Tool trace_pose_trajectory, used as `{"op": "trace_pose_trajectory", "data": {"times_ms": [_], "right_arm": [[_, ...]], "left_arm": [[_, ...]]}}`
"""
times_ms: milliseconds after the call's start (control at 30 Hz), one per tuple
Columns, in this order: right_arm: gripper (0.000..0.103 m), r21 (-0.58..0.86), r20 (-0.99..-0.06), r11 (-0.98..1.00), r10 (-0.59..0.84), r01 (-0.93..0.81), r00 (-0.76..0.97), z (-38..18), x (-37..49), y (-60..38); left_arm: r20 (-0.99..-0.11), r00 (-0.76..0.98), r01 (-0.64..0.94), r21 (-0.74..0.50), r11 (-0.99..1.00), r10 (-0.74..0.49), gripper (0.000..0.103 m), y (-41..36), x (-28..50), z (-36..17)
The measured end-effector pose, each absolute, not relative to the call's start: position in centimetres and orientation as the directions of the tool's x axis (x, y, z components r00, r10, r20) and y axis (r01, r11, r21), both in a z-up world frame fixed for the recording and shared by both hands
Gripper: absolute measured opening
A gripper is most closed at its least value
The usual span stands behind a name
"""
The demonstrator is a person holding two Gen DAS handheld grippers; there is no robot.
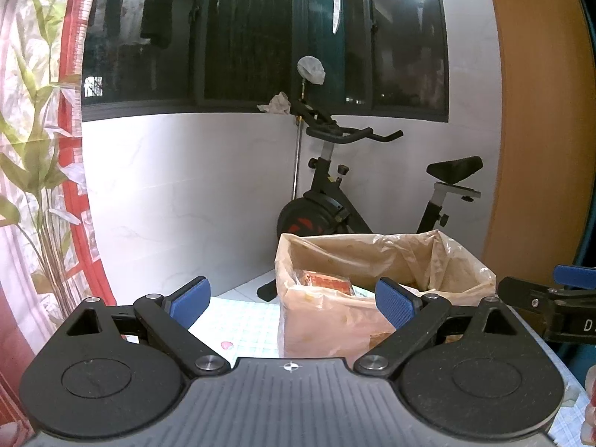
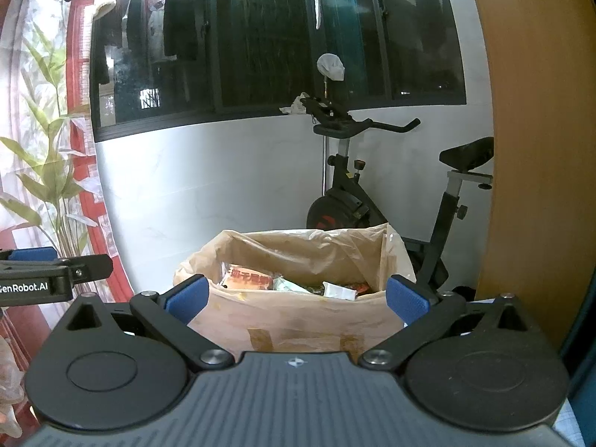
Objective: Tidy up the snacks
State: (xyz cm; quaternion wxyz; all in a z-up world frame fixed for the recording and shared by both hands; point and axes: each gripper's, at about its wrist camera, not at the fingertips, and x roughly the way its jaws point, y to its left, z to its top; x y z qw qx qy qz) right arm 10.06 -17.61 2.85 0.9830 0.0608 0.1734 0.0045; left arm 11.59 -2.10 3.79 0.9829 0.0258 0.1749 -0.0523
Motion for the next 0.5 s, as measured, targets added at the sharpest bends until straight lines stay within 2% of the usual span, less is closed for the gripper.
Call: {"op": "trace_pose_trajectory", "data": {"times_ms": [500], "right_arm": [[0.103, 0.135, -0.331, 0.991, 0.024, 0.022, 0.943, 2.57, 9.58, -17.89]], "left_arm": [[-0.347, 0.932, 0.133, 0.048, 0.990, -0.108, 0.097, -1.83, 11.65, 3.62]]}}
